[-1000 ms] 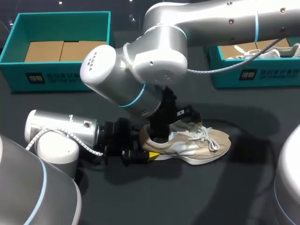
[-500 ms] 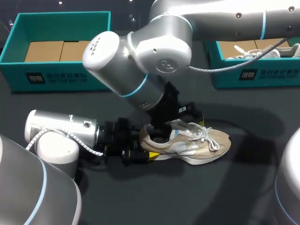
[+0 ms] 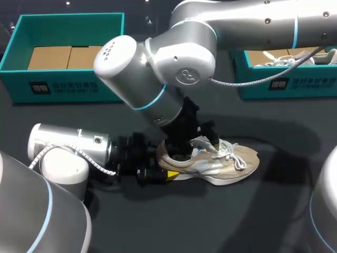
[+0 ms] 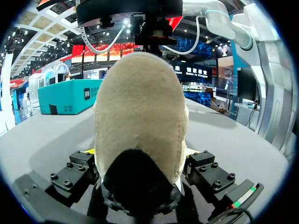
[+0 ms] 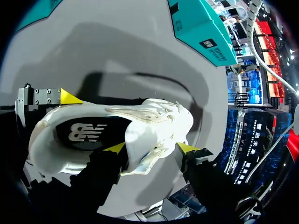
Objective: Take the shoe out of the shoebox, open the shoe tongue, remove and reinsert the insole, then place the shoe into the shoebox
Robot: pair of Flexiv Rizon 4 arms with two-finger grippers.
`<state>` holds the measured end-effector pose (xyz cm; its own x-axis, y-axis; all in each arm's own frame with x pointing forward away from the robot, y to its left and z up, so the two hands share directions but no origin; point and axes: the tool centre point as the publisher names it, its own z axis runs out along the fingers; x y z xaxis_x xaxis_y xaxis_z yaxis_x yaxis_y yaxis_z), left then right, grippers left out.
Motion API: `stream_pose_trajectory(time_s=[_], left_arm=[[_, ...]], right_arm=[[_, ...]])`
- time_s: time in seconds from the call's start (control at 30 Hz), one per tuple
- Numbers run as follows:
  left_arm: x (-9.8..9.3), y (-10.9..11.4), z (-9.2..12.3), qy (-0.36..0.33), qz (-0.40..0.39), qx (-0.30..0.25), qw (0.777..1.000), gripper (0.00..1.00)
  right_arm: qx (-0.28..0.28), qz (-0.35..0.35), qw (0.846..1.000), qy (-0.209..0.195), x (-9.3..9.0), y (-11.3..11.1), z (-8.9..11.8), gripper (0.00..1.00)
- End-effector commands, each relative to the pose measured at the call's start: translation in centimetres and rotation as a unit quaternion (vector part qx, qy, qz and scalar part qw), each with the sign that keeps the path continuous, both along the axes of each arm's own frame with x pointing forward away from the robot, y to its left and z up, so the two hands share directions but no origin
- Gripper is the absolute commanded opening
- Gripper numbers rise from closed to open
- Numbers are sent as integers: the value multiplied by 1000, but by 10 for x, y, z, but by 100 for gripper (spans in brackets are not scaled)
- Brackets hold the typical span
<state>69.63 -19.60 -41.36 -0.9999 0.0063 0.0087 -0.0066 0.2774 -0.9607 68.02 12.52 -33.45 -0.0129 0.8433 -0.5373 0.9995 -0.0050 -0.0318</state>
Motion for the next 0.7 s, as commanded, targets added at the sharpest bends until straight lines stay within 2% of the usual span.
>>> stream_pose_trajectory(time_s=[0.03,0.3,0.37,0.4,0.43,0.57,0.7], left_arm=[[0,1,1,0,0,1,1000,0],[0,1,1,0,0,1,1000,0],[0,1,1,0,0,1,1000,0],[0,1,1,0,0,1,1000,0],[0,1,1,0,0,1,1000,0],[0,1,1,0,0,1,1000,0],[0,1,1,0,0,1,1000,0]], right_arm=[[-12,-147,985,-92,-4,6,4,19],[-5,-141,988,-56,-1,-2,7,20],[-2,-136,990,-47,0,-4,8,16],[2,-132,990,-41,0,-5,8,11],[5,-128,991,-38,1,-7,9,0],[23,-104,994,-29,2,-20,16,0],[87,-55,994,-37,1,-38,26,0]])
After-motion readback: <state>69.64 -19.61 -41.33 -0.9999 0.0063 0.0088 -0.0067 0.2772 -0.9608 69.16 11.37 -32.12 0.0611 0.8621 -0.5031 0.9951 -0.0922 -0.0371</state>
